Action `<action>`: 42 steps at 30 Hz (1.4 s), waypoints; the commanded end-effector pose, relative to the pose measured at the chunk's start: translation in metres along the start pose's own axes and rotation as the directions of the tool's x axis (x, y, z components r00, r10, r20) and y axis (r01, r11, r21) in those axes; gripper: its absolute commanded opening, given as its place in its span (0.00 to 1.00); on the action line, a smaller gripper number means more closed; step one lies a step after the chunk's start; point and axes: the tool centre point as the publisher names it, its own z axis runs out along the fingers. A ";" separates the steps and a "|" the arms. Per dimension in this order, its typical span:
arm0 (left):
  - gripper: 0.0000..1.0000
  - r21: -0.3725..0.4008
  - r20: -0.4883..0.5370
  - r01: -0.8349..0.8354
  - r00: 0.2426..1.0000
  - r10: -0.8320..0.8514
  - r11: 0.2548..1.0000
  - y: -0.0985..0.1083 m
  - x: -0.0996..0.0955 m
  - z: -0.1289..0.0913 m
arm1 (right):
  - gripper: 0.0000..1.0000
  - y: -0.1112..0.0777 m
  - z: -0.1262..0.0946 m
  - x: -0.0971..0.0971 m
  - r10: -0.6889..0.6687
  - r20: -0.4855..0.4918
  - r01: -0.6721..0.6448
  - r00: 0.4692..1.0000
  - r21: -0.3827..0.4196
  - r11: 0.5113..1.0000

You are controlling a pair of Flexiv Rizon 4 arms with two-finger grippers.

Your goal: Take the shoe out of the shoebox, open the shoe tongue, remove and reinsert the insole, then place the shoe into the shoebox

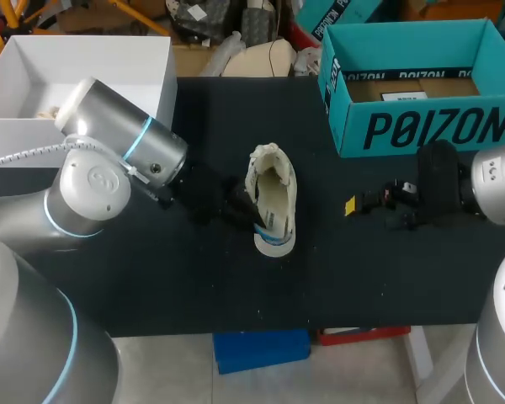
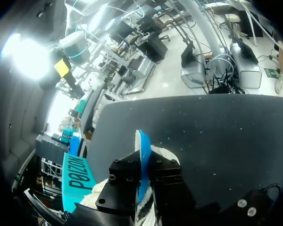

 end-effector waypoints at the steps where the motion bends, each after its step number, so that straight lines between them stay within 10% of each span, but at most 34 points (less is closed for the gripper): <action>1: 0.00 -0.023 0.000 0.006 1.000 -0.006 1.000 0.018 -0.007 0.012 | 1.00 0.000 0.000 0.000 0.000 0.001 0.000 1.000 0.001 1.000; 26: 0.00 -0.132 -0.306 -0.095 0.951 0.051 0.987 0.038 0.012 0.024 | 1.00 0.000 0.000 0.000 0.000 0.001 0.000 1.000 0.001 1.000; 29: 0.46 -0.135 -0.299 -0.089 0.953 0.045 0.987 0.038 0.013 0.026 | 1.00 0.000 0.000 0.000 0.000 0.001 0.000 1.000 0.001 1.000; 30: 1.00 -0.139 -0.288 -0.091 0.956 0.048 0.986 0.035 0.010 0.025 | 1.00 0.000 0.000 0.000 0.000 0.001 0.000 1.000 0.001 1.000; 42: 1.00 -0.146 -0.203 -0.117 0.975 0.086 0.982 0.028 -0.028 -0.012 | 1.00 0.000 0.000 0.000 0.000 0.001 0.000 1.000 0.001 1.000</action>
